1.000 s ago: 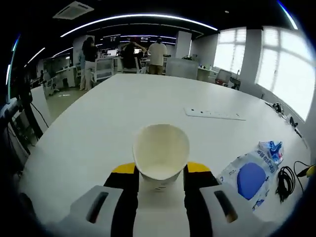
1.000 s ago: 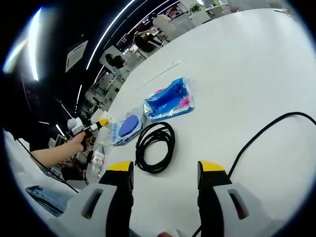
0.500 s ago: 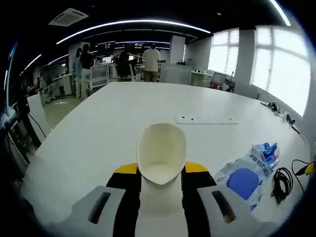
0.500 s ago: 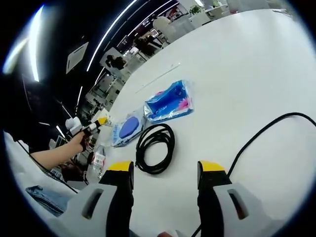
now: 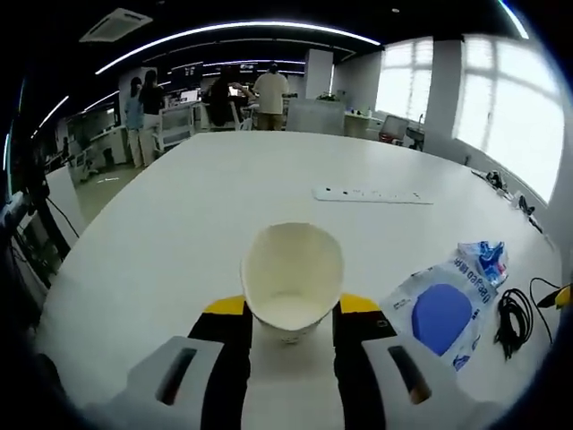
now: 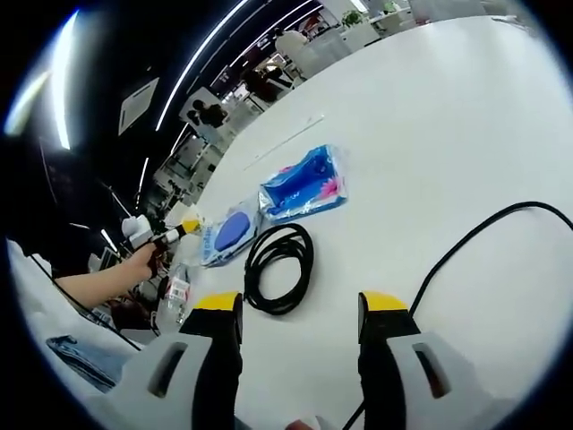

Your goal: Arrange the tabletop items into an orderly group along one side of the table until the central work area is clear of visible clutter.

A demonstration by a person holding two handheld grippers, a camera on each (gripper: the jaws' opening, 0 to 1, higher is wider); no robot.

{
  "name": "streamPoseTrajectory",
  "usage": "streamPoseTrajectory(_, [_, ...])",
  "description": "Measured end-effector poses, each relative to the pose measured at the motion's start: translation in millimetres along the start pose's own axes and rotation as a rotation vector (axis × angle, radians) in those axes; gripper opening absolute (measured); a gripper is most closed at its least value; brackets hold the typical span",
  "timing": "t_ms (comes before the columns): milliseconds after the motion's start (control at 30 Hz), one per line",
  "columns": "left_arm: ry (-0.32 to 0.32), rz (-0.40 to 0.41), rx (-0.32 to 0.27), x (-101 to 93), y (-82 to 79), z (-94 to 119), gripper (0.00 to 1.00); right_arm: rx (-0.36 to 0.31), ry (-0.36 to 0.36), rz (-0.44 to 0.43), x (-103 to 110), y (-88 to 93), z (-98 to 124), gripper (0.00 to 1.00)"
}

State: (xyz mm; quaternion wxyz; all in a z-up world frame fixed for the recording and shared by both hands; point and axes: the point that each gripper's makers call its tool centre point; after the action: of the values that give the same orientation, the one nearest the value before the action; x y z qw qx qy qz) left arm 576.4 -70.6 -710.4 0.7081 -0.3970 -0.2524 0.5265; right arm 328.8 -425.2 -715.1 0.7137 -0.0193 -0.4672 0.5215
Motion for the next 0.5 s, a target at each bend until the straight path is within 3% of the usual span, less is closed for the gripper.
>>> streamPoseTrajectory(133, [0.008, 0.017, 0.021, -2.3, 4.5, 0.4, 0.35, 0.001, -0.001, 0.000, -0.5, 0.1, -0.7, 0.51])
streamPoseTrajectory(267, [-0.023, 0.057, 0.030, 2.9, 6.8, 3.3, 0.38, 0.004, -0.001, -0.001, -0.9, 1.7, -0.5, 0.51])
streamPoseTrajectory(300, [-0.034, 0.079, 0.040, 3.9, 8.5, 4.8, 0.44, 0.004, -0.002, -0.001, -0.7, 1.8, -0.5, 0.51])
streamPoseTrajectory(400, [-0.051, 0.116, -0.015, 8.4, 1.5, 10.9, 0.59, 0.005, -0.005, -0.003, -0.3, 1.9, -1.1, 0.51])
streamPoseTrajectory(500, [-0.062, 0.124, -0.019, 11.0, 3.2, 16.8, 0.64, 0.006, -0.008, -0.001, 0.7, 1.8, -2.5, 0.52])
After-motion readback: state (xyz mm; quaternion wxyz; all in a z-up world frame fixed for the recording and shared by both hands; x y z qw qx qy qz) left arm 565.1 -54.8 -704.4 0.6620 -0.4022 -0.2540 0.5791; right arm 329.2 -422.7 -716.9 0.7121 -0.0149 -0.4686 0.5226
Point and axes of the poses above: the point that each gripper's makers call its tool centre point, and the gripper's own axes: z roughly backward along the fingers, x roughly to its left, y roughly out of its underside, and after that the axes turned 1 degree about -z, right-handed
